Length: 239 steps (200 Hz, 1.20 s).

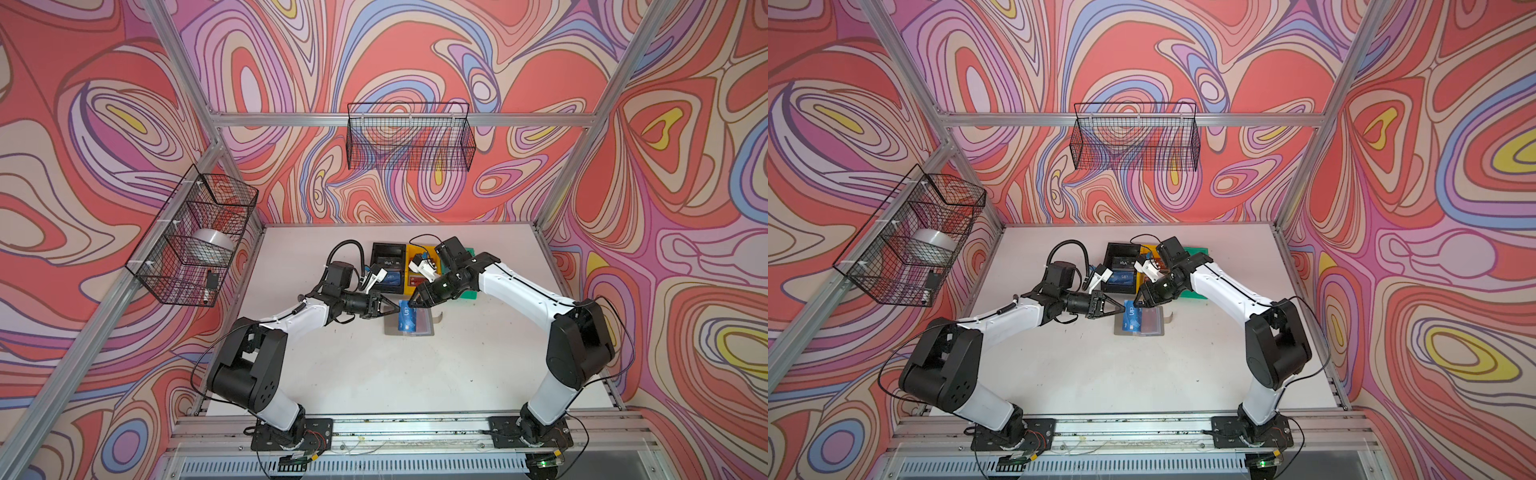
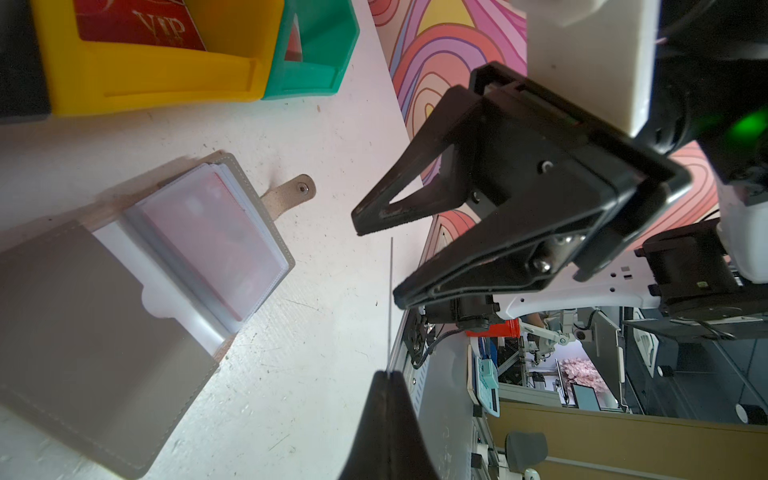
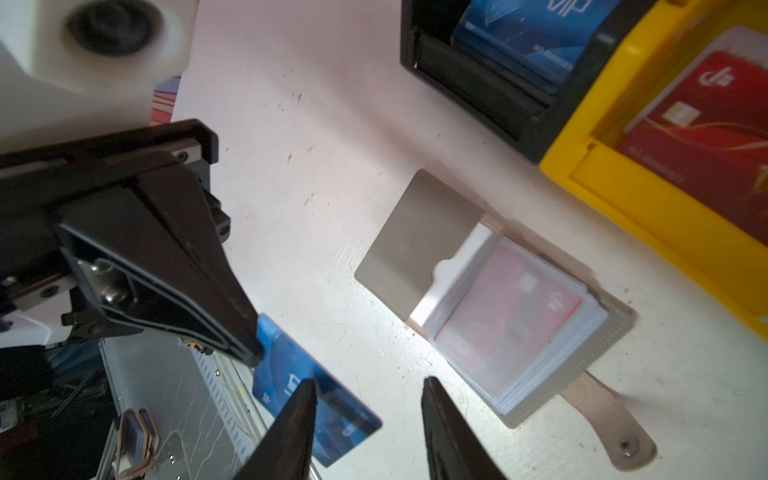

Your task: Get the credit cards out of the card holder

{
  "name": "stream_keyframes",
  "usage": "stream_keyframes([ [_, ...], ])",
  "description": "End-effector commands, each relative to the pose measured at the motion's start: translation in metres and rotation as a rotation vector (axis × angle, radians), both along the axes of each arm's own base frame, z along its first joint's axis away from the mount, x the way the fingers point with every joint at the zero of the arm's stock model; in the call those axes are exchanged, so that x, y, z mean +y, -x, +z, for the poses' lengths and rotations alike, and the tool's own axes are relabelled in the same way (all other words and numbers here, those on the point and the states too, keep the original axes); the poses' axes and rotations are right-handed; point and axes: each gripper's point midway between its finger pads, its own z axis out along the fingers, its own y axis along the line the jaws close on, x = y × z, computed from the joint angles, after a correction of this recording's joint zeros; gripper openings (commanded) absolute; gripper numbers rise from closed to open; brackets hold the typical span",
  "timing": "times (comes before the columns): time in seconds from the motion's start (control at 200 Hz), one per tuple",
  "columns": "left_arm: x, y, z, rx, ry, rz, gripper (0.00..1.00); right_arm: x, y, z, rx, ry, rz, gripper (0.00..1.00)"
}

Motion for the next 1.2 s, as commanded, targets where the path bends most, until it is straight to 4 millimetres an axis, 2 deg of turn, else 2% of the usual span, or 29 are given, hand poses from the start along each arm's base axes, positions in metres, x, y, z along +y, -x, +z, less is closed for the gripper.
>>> stream_keyframes([
  [0.0,0.0,0.002,0.01,-0.03,0.04,-0.017,0.0,0.009,0.011,-0.001,0.037,-0.069,0.058,0.44],
  [0.17,0.0,0.001,0.007,-0.019,0.032,-0.014,0.0,0.017,0.017,0.001,0.069,-0.135,0.089,0.39],
  [0.411,0.003,-0.003,-0.004,-0.01,-0.021,0.018,0.0,0.024,0.026,0.008,0.096,-0.213,0.129,0.08],
  [0.501,0.005,-0.005,-0.01,-0.003,-0.045,0.037,0.06,0.026,0.029,0.011,0.108,-0.243,0.138,0.0],
  [0.646,0.015,-0.012,-0.017,0.007,-0.074,0.092,0.15,0.028,0.027,0.016,0.105,-0.27,0.125,0.0],
  [0.711,0.02,-0.014,-0.018,0.003,-0.072,0.117,0.23,0.029,0.024,0.02,0.095,-0.284,0.11,0.0],
  [0.876,0.032,-0.025,-0.011,-0.045,-0.047,0.218,0.3,0.033,0.009,0.044,0.055,-0.317,0.072,0.0],
  [0.992,0.033,-0.031,0.001,-0.086,-0.008,0.257,0.31,0.035,-0.003,0.063,0.002,-0.318,0.056,0.0],
  [1.192,0.039,-0.041,0.037,-0.241,0.12,0.376,0.31,0.042,-0.026,0.095,-0.069,-0.359,-0.015,0.0],
])
